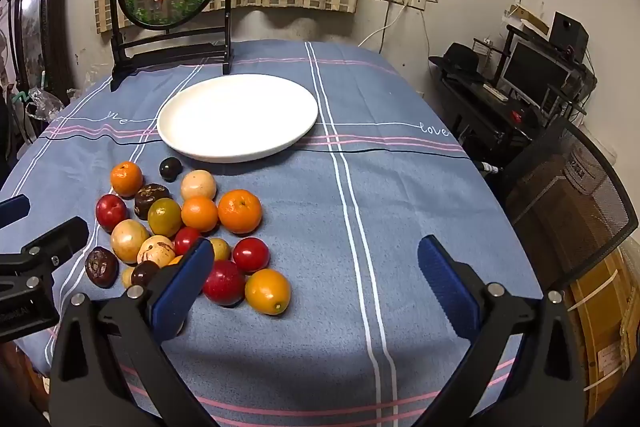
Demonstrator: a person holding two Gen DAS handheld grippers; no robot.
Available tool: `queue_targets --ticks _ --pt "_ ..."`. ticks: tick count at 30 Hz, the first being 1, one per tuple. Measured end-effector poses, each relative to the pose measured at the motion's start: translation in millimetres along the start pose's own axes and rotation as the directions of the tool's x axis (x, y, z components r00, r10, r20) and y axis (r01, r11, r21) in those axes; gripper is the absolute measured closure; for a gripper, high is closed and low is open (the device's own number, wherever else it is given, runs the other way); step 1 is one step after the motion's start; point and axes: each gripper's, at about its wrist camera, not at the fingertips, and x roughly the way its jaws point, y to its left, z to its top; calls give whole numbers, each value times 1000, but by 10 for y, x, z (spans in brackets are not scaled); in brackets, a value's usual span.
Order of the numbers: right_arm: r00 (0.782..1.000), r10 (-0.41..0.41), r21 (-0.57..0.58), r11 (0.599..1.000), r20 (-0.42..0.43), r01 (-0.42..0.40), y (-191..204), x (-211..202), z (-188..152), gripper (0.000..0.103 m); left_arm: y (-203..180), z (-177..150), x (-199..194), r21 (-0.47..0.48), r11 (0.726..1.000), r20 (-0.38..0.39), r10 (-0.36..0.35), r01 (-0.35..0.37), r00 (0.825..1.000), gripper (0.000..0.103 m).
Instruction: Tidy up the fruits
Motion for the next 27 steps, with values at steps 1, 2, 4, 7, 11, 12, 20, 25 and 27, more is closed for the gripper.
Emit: queue_targets --ticks 1,2,4,7,11,12,20,25,27 --pt "1000 4 5 1000 0 -4 -4 2 1 1 -4 2 1 1 1000 0 0 0 1000 2" --pt "1000 5 5 1000 0 -5 -4 2 2 1 -10 4 3 3 1000 0 1 -1 1000 2" --pt "1000 -1 5 1000 2 1 -4 1 4 1 -29 10 13 7 1000 -2 2 -2 1000 2" --pt "1000 4 3 1000 3 -4 -13 8 1 1 8 10 9 3 1000 3 -3 3 1000 2" --pt "1000 16 4 1000 8 -16 18 1 5 1 29 0 -18 -1 1000 8 -6 6 1000 2" --pt "1000 21 4 1000 9 -21 20 12 -2 1 35 2 -19 0 1000 9 -7 7 1000 2" --pt "1000 28 -5 1000 4 -28 44 -15 4 1 45 -13 -48 -12 1000 13 -2 2 1000 2" --pt "1000 26 -14 1000 3 -26 66 -19 4 1 47 -18 -35 -9 1000 8 -6 7 1000 2" --pt "1000 24 -17 1000 3 -24 75 -13 4 1 52 -16 -19 -8 1000 5 -7 7 1000 2"
